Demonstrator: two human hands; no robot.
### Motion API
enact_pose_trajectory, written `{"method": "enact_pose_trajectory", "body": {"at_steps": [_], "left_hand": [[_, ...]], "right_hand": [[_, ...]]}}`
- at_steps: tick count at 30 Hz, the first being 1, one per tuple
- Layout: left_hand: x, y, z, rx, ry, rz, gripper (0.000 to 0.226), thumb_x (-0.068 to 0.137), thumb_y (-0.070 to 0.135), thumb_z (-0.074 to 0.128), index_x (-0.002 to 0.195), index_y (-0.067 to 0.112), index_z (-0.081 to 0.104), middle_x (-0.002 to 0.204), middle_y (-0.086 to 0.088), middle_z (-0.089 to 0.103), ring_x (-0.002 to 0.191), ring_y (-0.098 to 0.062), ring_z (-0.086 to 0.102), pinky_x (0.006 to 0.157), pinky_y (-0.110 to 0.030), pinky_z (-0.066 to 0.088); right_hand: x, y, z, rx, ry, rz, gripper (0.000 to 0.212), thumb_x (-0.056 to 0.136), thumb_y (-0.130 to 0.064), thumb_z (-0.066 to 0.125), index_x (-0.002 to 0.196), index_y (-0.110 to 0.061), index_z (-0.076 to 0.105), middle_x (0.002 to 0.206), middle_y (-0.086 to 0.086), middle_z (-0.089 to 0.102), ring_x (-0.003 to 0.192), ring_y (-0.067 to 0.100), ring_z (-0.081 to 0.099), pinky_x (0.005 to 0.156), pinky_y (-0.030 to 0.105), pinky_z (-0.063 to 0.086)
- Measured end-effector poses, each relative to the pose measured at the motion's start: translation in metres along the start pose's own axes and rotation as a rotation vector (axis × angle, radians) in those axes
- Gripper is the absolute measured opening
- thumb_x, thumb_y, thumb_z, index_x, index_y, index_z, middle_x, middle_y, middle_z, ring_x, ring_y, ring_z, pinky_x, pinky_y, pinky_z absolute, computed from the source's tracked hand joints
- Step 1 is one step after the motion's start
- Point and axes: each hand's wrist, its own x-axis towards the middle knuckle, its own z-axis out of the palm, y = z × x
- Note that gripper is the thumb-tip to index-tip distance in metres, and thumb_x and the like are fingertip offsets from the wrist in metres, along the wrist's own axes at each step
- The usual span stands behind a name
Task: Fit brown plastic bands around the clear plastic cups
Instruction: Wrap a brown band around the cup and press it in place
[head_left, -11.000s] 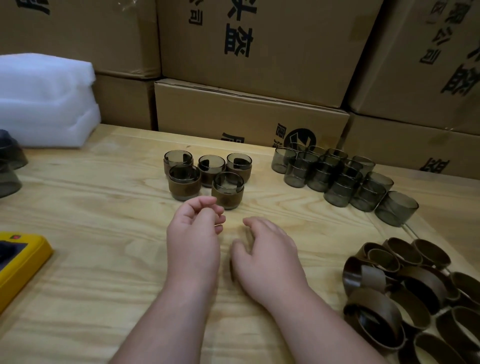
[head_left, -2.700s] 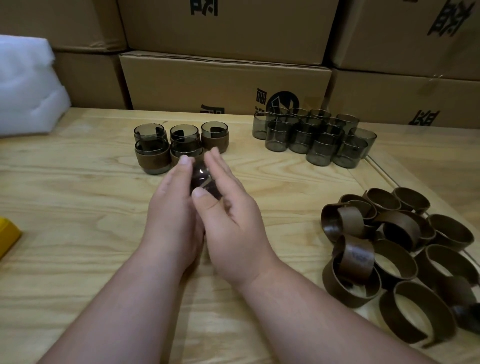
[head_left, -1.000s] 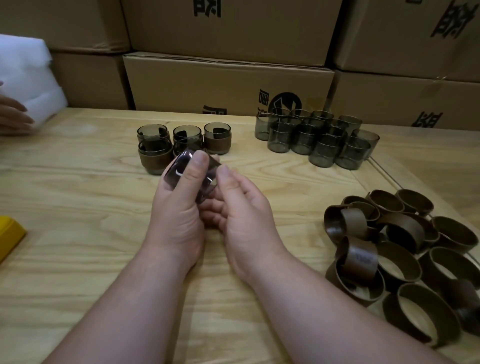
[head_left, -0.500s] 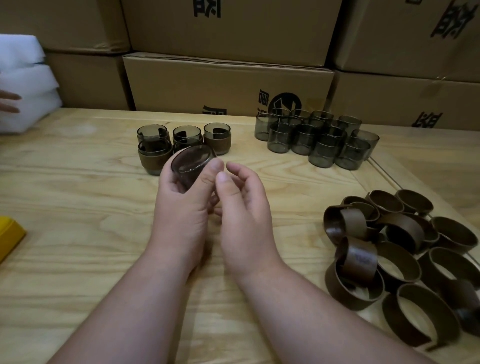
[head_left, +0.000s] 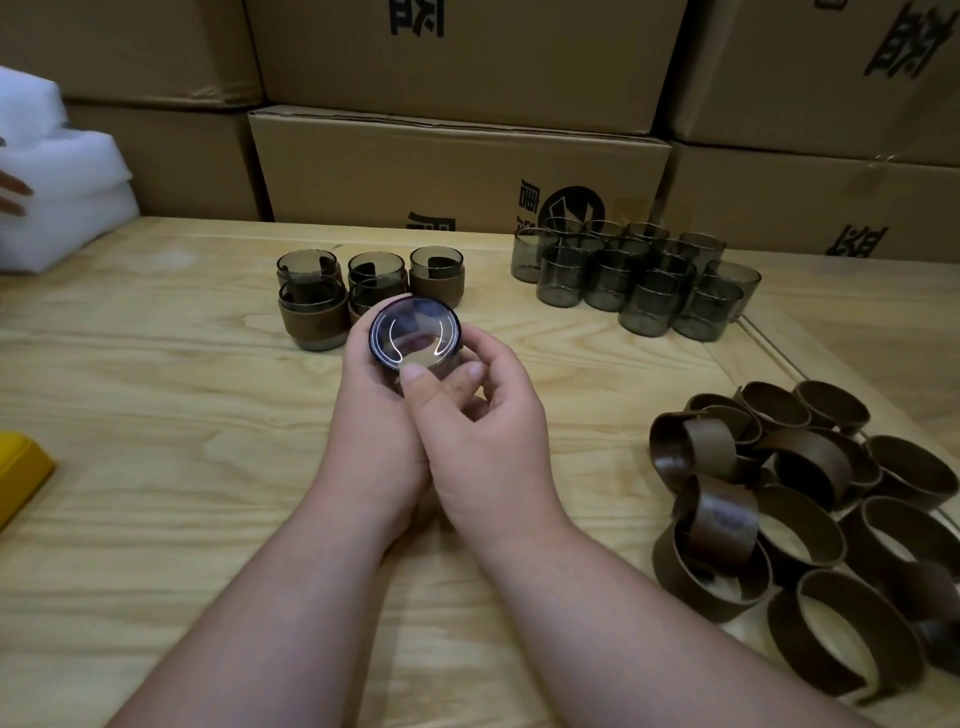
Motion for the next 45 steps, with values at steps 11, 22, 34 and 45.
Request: {"method": "enact_pose_trajectory", "body": {"at_steps": [11,22,34,45], "left_hand": [[-0.003,0.001,0.0,0.047,-0.075,0.025,0.071,0.077,-0.008,0.078,0.137,0.016,0.049,0.101,0.013,0.076,0.094,-0.008,0.074,0.079,-0.019,0.056],[-0.004,0.001,0.002,0.026,-0.097,0.001,0.068,0.081,-0.014,0.073,0.139,0.012,0.048,0.102,0.007,0.075,0.091,-0.011,0.073,0.077,-0.022,0.058],[-0.009,0.004,0.005,0.416,-0.211,0.127,0.063,0.082,0.002,0.079,0.122,0.046,0.058,0.124,-0.005,0.066,0.093,-0.007,0.072,0.081,-0.018,0.054],[-0.003,0.0,0.0,0.203,-0.085,0.085,0.062,0.077,0.0,0.086,0.122,0.032,0.058,0.108,0.017,0.074,0.1,0.0,0.071,0.079,-0.011,0.052]], "right_hand": [[-0.002,-0.003,0.0,-0.052,0.034,-0.036,0.053,0.073,-0.041,0.079,0.118,-0.039,0.053,0.109,-0.016,0.072,0.096,-0.005,0.07,0.081,0.015,0.053],[-0.001,-0.003,-0.001,-0.001,-0.002,0.011,0.055,0.067,-0.045,0.081,0.114,-0.042,0.052,0.101,-0.014,0.075,0.091,-0.002,0.073,0.081,0.021,0.054],[0.008,-0.005,-0.007,0.102,0.194,0.162,0.076,0.052,-0.072,0.08,0.112,-0.03,0.058,0.095,-0.004,0.078,0.089,0.012,0.076,0.086,0.04,0.061],[0.008,-0.004,-0.01,0.224,0.157,0.126,0.029,0.089,-0.043,0.056,0.092,-0.021,0.073,0.093,0.007,0.079,0.089,0.022,0.076,0.077,0.038,0.06]]}}
